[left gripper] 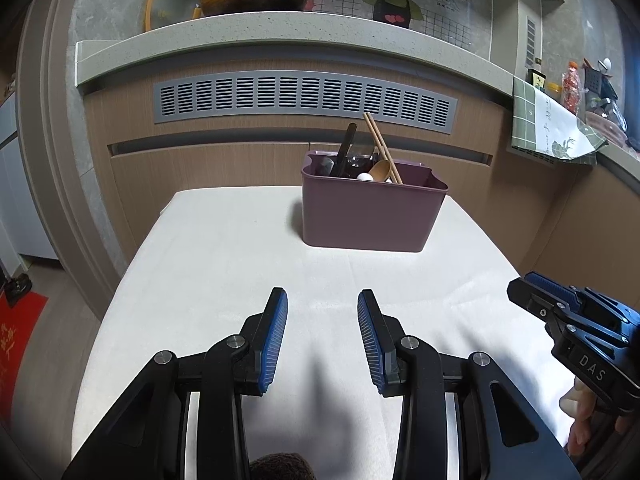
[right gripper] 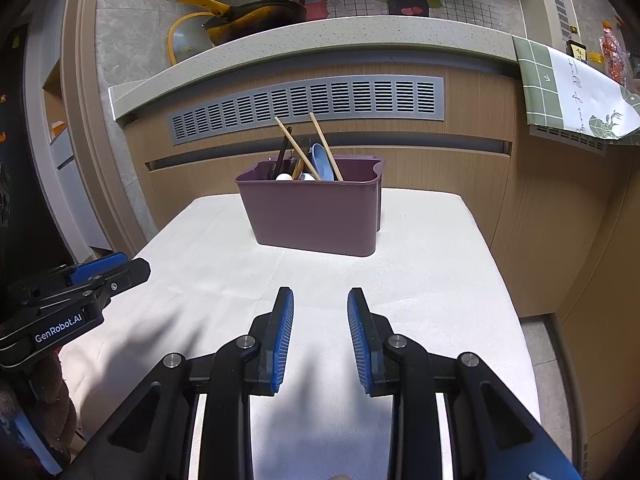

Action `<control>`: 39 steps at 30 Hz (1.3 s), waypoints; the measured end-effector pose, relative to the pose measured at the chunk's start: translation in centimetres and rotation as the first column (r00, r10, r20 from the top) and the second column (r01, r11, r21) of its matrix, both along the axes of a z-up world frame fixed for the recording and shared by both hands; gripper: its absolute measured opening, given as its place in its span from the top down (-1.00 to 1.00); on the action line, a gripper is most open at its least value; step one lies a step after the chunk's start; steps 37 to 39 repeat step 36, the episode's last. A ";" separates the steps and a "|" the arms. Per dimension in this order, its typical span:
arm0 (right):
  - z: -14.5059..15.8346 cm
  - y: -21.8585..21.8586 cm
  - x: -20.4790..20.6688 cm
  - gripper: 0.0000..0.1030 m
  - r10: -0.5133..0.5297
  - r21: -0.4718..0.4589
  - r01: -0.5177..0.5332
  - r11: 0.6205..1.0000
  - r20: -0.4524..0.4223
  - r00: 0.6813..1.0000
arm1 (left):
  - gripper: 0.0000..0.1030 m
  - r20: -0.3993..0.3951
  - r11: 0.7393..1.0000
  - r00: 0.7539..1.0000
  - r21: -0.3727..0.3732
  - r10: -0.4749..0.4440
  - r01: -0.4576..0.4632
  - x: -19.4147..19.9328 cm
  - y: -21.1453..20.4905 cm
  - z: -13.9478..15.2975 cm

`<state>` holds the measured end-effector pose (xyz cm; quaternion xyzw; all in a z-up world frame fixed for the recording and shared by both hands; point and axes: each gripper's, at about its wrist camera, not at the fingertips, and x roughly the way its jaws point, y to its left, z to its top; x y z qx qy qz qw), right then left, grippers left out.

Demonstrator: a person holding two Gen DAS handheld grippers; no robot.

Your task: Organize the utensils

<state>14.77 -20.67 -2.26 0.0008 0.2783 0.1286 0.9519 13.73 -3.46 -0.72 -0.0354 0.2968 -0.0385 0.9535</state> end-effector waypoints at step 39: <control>-0.2 0.6 0.2 0.48 -0.024 -0.015 0.024 1.000 -0.024 0.999 | 0.27 -0.002 1.000 1.000 0.005 -0.025 0.025 0.7 0.7 -0.4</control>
